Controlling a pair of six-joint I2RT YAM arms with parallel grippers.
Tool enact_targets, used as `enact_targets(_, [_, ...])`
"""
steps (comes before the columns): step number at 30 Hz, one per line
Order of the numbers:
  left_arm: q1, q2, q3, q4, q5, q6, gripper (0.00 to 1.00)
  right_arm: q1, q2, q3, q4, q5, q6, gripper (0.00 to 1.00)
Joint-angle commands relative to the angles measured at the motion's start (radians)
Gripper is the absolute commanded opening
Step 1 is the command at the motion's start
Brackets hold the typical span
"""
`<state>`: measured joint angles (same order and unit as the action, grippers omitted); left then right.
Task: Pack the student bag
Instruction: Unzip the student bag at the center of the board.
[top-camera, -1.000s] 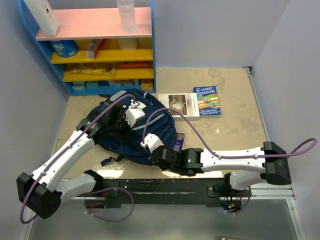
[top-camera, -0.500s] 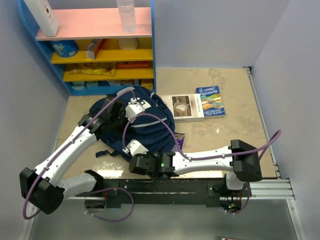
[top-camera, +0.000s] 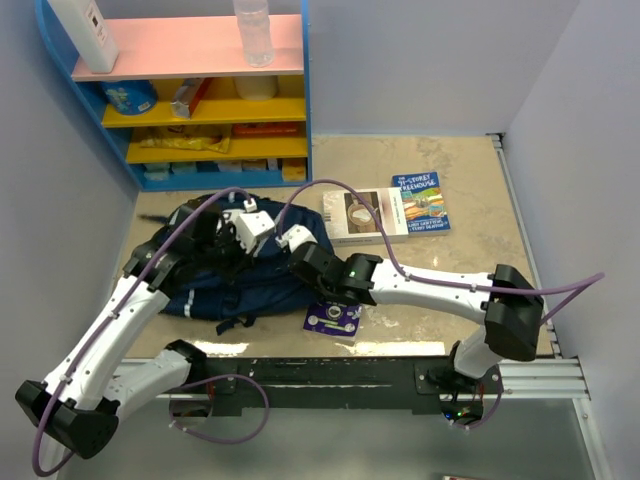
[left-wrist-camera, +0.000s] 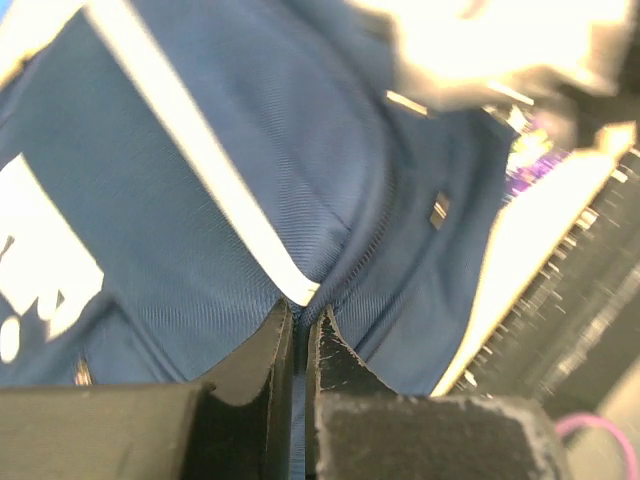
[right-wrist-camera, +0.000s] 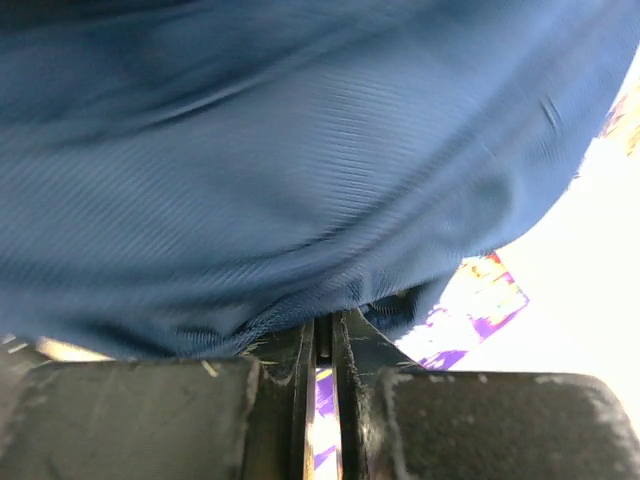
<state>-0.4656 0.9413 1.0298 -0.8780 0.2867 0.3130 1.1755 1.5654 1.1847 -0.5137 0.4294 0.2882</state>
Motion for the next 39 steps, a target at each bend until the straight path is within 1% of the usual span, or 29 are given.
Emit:
enact_targets(1, [-0.013, -0.004, 0.084, -0.027, 0.295, -0.012, 0.00, -0.048, 0.024, 0.063, 0.187, 0.049, -0.081, 0.00])
enact_targets(3, [-0.015, 0.037, 0.085, -0.036, 0.330, -0.014, 0.00, -0.060, 0.009, 0.030, 0.211, 0.063, -0.104, 0.00])
enact_targets(5, [-0.015, 0.114, 0.082, -0.030, 0.342, -0.014, 0.22, -0.071, -0.011, -0.014, 0.270, 0.066, -0.115, 0.00])
enact_targets(6, [-0.015, 0.138, 0.081, -0.020, 0.338, -0.011, 0.29, -0.068, -0.022, -0.028, 0.286, 0.066, -0.115, 0.00])
enact_targets(7, [-0.015, 0.174, 0.079, 0.011, 0.330, -0.002, 0.39, -0.070, -0.046, -0.039, 0.315, 0.063, -0.113, 0.00])
enact_targets(8, [-0.015, 0.182, 0.069, 0.037, 0.310, -0.002, 0.45, -0.068, -0.056, -0.062, 0.328, 0.055, -0.104, 0.00])
enact_targets(9, [-0.015, 0.183, 0.061, 0.066, 0.302, 0.000, 0.53, -0.068, -0.071, -0.074, 0.340, 0.049, -0.100, 0.00])
enact_targets(10, [-0.015, 0.176, 0.050, 0.126, 0.296, -0.002, 0.73, -0.068, -0.096, -0.089, 0.369, 0.042, -0.095, 0.00])
enact_targets(12, [-0.015, 0.160, 0.016, 0.177, 0.313, 0.009, 0.96, -0.068, -0.117, -0.131, 0.394, 0.029, -0.087, 0.00])
enact_targets(13, [-0.015, 0.139, 0.001, 0.229, 0.325, 0.026, 1.00, -0.068, -0.125, -0.143, 0.417, 0.025, -0.087, 0.00])
enact_targets(16, [-0.015, 0.113, -0.057, 0.298, 0.358, 0.066, 1.00, -0.071, -0.146, -0.180, 0.452, 0.016, -0.089, 0.00])
enact_targets(19, [-0.015, 0.132, -0.080, 0.292, 0.378, 0.127, 1.00, -0.070, -0.163, -0.212, 0.490, 0.008, -0.086, 0.00])
enact_targets(20, [-0.015, 0.128, -0.115, 0.304, 0.359, 0.138, 1.00, -0.070, -0.169, -0.229, 0.503, 0.008, -0.083, 0.00])
enact_targets(23, [-0.008, 0.111, -0.155, 0.327, 0.290, 0.164, 1.00, -0.071, -0.194, -0.263, 0.552, 0.000, -0.067, 0.00])
enact_targets(28, [0.016, 0.106, -0.136, 0.332, 0.276, 0.201, 1.00, -0.077, -0.192, -0.299, 0.599, -0.043, -0.028, 0.00])
enact_targets(32, [0.016, 0.119, -0.168, 0.375, 0.236, 0.239, 1.00, -0.077, -0.205, -0.344, 0.639, -0.064, 0.014, 0.00])
enact_targets(33, [0.016, 0.117, -0.177, 0.384, 0.230, 0.248, 0.97, -0.077, -0.206, -0.350, 0.644, -0.070, 0.019, 0.00])
enact_targets(35, [0.016, 0.122, -0.195, 0.418, 0.224, 0.252, 0.79, -0.077, -0.209, -0.359, 0.653, -0.078, 0.029, 0.00])
enact_targets(36, [0.016, 0.125, -0.200, 0.436, 0.221, 0.245, 0.69, -0.079, -0.209, -0.361, 0.659, -0.083, 0.034, 0.00])
enact_targets(37, [0.016, 0.126, -0.209, 0.447, 0.215, 0.239, 0.48, -0.079, -0.211, -0.364, 0.662, -0.084, 0.034, 0.00])
enact_targets(39, [0.016, 0.134, -0.217, 0.479, 0.180, 0.212, 0.22, -0.077, -0.214, -0.366, 0.669, -0.093, 0.035, 0.00])
